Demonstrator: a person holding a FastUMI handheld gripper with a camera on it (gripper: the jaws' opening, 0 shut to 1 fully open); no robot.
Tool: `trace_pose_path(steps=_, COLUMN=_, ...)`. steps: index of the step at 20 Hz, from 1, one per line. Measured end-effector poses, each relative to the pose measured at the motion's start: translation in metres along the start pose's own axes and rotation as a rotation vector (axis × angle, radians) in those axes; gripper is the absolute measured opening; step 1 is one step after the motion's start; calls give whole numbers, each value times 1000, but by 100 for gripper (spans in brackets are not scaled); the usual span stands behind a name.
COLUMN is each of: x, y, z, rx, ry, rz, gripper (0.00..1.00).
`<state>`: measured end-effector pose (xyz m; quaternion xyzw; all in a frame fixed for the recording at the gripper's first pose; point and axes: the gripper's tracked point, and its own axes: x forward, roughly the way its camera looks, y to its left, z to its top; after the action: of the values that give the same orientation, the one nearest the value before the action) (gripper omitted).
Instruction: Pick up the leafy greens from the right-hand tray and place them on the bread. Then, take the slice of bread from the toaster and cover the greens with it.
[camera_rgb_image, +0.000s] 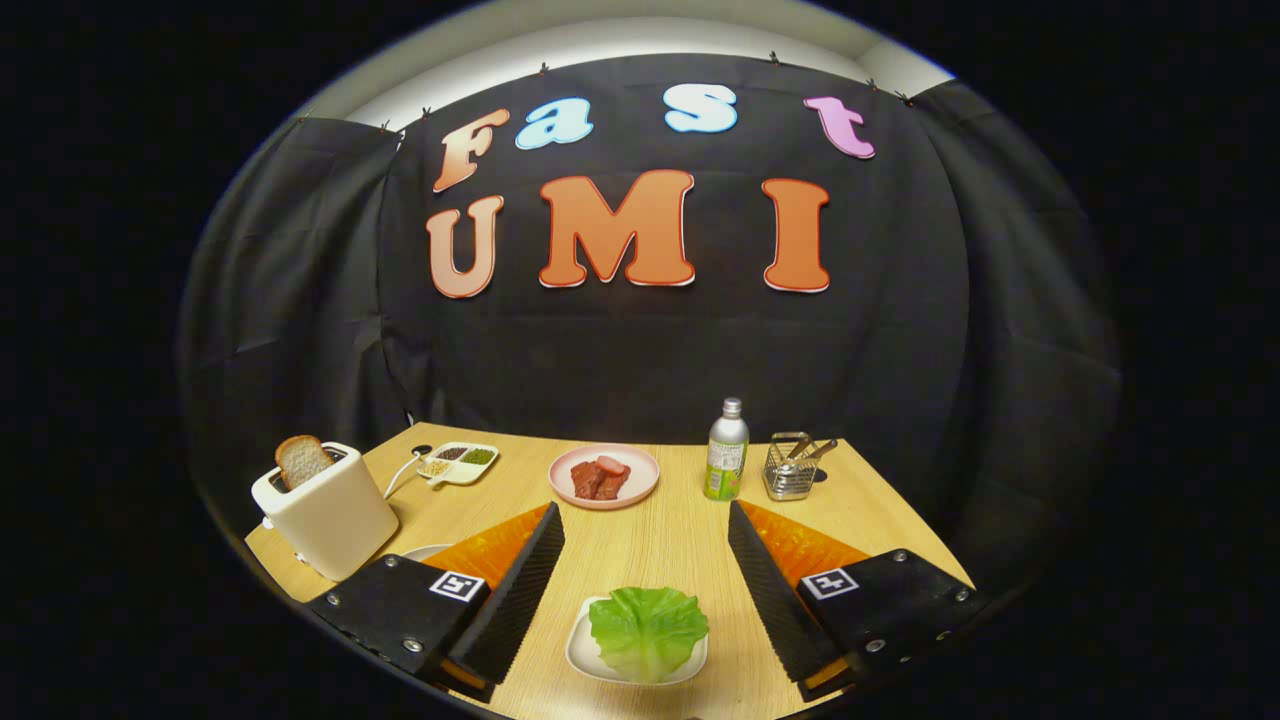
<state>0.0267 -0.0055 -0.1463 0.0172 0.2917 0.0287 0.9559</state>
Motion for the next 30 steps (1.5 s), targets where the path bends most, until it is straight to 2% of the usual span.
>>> trace_pose_path(steps=7, x=29, y=-2, z=-54, rx=0, ry=213, rz=23, gripper=99)
trace_pose_path(steps=11, x=42, y=5, z=-90, rx=10, ry=356, rz=58, gripper=99)
trace_pose_path(steps=16, x=50, y=12, z=-132, rx=-36, ry=514, rz=104, gripper=100)
trace_pose_path(steps=20, x=54, y=21, z=-162, rx=-5, ry=633, rz=157, gripper=99)
trace_pose_path(steps=25, x=60, y=10, z=-191, rx=-55, ry=732, rz=130, gripper=99)
trace_pose_path(steps=30, x=65, y=8, z=-215, rx=-48, ry=796, rz=113, gripper=96)
